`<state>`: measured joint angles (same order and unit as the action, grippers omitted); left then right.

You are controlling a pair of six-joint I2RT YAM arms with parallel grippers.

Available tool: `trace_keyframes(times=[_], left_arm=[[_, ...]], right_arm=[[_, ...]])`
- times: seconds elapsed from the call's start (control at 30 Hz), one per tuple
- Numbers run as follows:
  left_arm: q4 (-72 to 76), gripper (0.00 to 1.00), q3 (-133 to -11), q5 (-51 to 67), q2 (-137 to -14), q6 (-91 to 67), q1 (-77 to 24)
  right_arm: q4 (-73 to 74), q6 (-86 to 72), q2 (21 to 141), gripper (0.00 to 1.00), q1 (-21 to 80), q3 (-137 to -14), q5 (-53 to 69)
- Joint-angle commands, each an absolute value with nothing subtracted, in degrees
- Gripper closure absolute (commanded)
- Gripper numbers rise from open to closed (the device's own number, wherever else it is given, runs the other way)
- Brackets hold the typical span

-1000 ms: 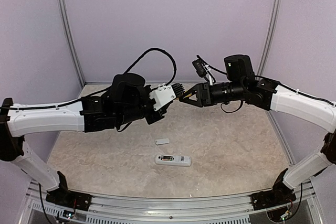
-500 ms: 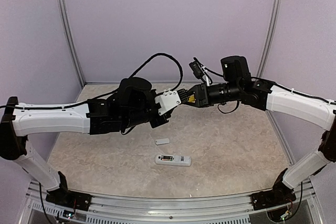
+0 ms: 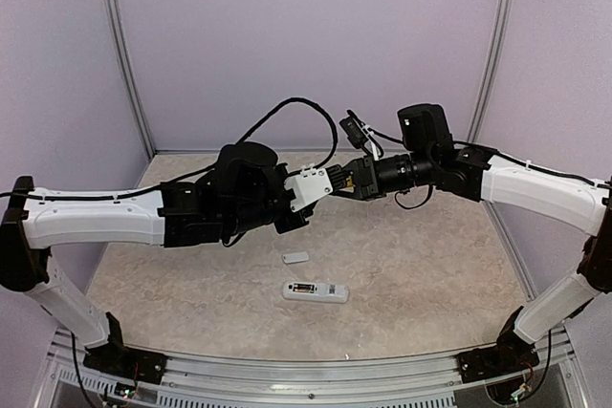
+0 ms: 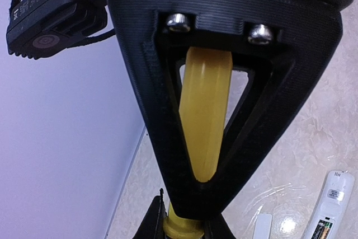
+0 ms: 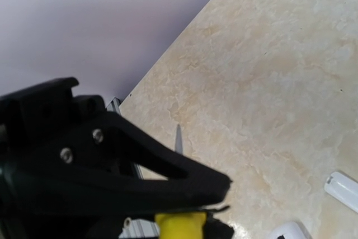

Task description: Unload the batteries from the remote control

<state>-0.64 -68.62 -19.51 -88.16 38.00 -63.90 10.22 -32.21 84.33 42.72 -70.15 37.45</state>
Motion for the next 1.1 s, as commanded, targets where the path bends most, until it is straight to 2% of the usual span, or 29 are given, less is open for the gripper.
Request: trace_keyframes(times=[0.0,0.13,0.27,0.3,0.37,0.43,0.47,0.5,0.67,0.77,0.93,1.07], left_arm=[[1.57,1.0,-68.58,-19.69,-88.51,39.2,-64.59],[2.06,1.0,-67.89,-19.62,-88.33,39.84,-64.86],[2.75,1.0,-67.14,-19.73,-88.24,39.99,-65.08],[3.08,0.97,-67.07,-19.78,-88.11,39.58,-65.13],[2.95,0.74,-67.09,-19.31,-88.02,38.64,-65.04],[4.13,0.43,-66.4,-19.48,-87.6,37.56,-65.13],[4.8,0.08,-65.75,-19.82,-87.06,36.74,-65.13],[5.2,0.02,-65.01,-20.34,-86.53,35.3,-65.13],[3.65,0.01,-61.72,-21.77,-83.09,28.57,-65.83],[0.47,0.01,-58.67,-17.39,-79.67,25.92,-66.18],[-7.6,0.01,-52.69,-7.39,-72.92,27.23,-65.78],[-11.74,0.06,-51.58,-5.59,-72.92,27.64,-64.03]], right_arm=[[12.7,-31.29,85.09,0.84,42.56,-71.06,38.19],[12.63,-31.12,85.01,0.89,42.54,-71.07,37.84],[12.64,-30.98,85.15,1.0,42.54,-71.13,37.97],[12.59,-30.87,85.11,1.0,42.56,-71.13,38.12],[12.76,-30.62,85.06,1.0,42.54,-71.08,38.35],[12.98,-30.1,84.71,1.0,42.55,-70.93,37.81],[13.52,-29.68,84.58,1.0,42.54,-71.01,36.93],[14.53,-29.02,84.35,1.0,42.54,-71.2,35.18],[20.88,-25.78,83.45,1.0,41.83,-72.42,23.83],[23.84,-24.72,82.96,1.0,40.64,-72.65,18.87],[27.79,-23.41,81.05,1.0,38.38,-71.22,16.0],[31.23,-22.46,79.49,1.0,38.14,-69.51,15.94]])
